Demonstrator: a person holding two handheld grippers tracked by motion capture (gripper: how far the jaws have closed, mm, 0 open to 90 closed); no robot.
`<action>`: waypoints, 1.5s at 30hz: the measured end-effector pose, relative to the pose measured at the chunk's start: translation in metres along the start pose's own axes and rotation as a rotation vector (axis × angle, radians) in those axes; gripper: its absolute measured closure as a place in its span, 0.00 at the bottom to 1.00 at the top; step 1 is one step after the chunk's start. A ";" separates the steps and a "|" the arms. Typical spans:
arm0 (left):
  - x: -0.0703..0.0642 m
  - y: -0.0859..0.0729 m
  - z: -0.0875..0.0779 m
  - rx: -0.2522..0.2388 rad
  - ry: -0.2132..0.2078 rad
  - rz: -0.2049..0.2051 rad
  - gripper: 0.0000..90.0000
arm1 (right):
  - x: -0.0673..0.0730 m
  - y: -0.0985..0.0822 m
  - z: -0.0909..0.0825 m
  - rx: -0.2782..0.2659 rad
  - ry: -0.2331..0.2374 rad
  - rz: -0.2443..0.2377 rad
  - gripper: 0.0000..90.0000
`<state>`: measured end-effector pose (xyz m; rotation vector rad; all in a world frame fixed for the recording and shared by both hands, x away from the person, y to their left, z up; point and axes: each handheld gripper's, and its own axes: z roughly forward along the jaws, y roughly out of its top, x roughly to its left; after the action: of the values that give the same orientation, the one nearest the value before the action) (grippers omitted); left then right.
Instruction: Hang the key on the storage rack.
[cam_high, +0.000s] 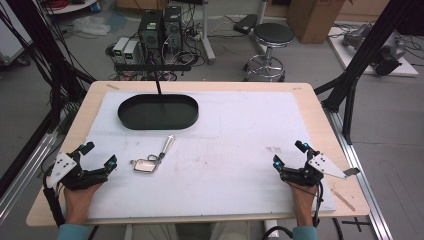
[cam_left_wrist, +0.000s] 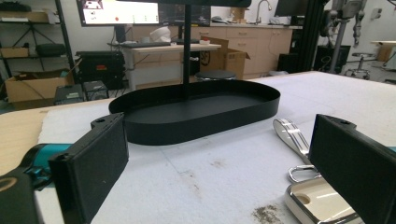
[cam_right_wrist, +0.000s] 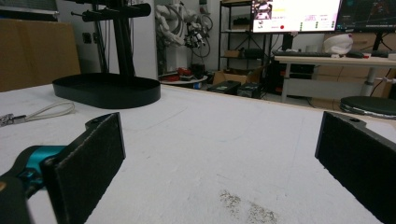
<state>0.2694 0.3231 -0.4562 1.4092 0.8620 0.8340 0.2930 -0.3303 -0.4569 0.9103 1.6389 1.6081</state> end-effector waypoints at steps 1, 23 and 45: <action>0.000 0.000 0.000 0.000 0.000 0.006 0.06 | 0.000 0.000 0.000 0.003 0.000 0.003 0.01; 0.003 0.003 -0.002 -0.014 -0.011 -0.028 0.06 | 0.001 0.000 0.000 0.003 0.000 -0.008 0.01; -0.002 0.090 0.037 0.216 -0.139 0.081 0.06 | 0.001 0.000 0.001 0.007 0.003 -0.010 0.01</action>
<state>0.3034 0.3041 -0.3666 1.6804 0.8100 0.7095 0.2928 -0.3290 -0.4568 0.9017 1.6493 1.5987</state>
